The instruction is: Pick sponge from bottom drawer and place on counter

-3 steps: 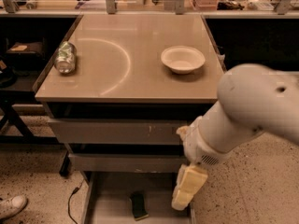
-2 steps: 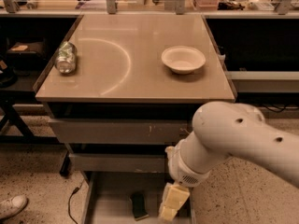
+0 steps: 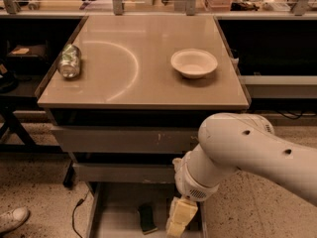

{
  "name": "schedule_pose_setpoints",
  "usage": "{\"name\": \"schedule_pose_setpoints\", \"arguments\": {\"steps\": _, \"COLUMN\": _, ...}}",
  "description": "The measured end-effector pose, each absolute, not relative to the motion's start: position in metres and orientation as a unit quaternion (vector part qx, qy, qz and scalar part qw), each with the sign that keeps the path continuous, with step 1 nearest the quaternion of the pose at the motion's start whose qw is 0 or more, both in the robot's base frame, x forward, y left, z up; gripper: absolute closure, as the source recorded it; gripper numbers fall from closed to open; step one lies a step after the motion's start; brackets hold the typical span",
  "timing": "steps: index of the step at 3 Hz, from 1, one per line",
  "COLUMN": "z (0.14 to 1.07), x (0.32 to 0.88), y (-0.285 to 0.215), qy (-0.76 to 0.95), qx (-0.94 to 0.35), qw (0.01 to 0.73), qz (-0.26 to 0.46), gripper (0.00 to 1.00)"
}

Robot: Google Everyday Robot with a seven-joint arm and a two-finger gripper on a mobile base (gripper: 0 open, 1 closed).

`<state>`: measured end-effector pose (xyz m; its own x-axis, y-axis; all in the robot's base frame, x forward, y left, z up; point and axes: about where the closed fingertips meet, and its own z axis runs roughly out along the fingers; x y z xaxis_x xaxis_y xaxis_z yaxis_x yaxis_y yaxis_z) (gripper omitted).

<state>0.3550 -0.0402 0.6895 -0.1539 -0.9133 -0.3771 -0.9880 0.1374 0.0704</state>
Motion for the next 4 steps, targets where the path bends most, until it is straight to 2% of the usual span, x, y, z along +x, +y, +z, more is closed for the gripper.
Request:
{"name": "schedule_pose_setpoints", "arguments": {"steps": 1, "z": 0.643, "x": 0.347, "y": -0.027, "qy": 0.743, "qx": -0.645, "qw": 0.093, "qz": 0.152, "gripper": 0.0}}
{"name": "schedule_pose_setpoints", "arguments": {"steps": 3, "z": 0.509, "x": 0.367, "y": -0.027, "qy": 0.756, "qx": -0.639, "qw": 0.067, "qz": 0.125, "gripper": 0.0}}
{"name": "schedule_pose_setpoints", "arguments": {"steps": 4, "z": 0.507, "x": 0.368, "y": -0.027, "qy": 0.756, "qx": -0.639, "qw": 0.067, "qz": 0.124, "gripper": 0.0}}
